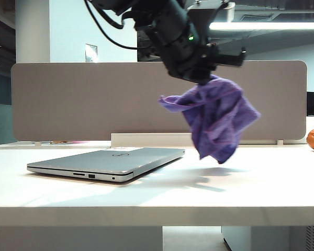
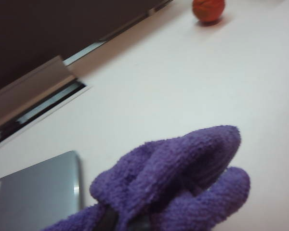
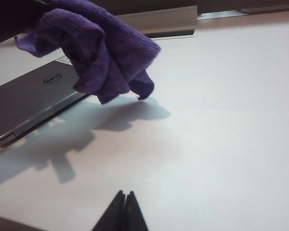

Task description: Pick up the purple rag and put it over the laptop.

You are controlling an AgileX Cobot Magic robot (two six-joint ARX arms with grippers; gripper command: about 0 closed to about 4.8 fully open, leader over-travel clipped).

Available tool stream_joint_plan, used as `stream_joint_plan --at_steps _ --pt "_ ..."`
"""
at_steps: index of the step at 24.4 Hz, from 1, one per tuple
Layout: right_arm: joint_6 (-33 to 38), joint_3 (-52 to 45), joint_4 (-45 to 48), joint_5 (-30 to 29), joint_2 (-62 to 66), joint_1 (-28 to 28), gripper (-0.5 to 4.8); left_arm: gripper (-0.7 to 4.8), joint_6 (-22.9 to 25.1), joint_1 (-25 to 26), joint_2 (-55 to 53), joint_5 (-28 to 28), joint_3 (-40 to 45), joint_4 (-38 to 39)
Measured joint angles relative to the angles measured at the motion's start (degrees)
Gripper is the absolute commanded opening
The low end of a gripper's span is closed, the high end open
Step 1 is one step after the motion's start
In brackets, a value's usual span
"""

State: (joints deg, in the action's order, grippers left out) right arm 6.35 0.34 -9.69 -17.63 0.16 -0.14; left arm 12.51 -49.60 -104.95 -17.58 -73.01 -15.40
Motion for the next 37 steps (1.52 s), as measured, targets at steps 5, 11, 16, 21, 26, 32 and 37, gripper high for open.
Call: stream_joint_plan --at_steps 5,11,16,21,26,32,37 --pt "0.0 0.0 0.0 0.0 0.0 0.0 0.22 -0.06 0.6 6.2 0.3 -0.5 0.0 0.2" --pt "0.0 0.0 0.0 0.0 0.0 0.0 0.22 -0.06 0.6 13.0 1.4 0.4 -0.5 0.0" --pt "0.0 0.0 0.0 0.0 0.0 0.0 0.22 -0.06 0.8 18.7 1.4 0.7 -0.5 -0.2" --pt "0.0 0.0 0.0 0.0 0.0 0.0 0.22 -0.05 0.7 21.3 1.3 4.7 -0.5 3.5" --pt "0.0 0.0 0.0 0.0 0.0 0.0 0.22 -0.05 0.7 21.4 -2.3 5.2 -0.6 10.2" --pt "0.0 0.0 0.0 0.0 0.0 0.0 0.22 1.94 0.7 21.5 -3.7 5.2 -0.6 17.4" --pt "0.0 0.0 0.0 0.0 0.0 0.0 0.22 2.37 0.7 21.5 -3.7 5.2 -0.8 22.0"
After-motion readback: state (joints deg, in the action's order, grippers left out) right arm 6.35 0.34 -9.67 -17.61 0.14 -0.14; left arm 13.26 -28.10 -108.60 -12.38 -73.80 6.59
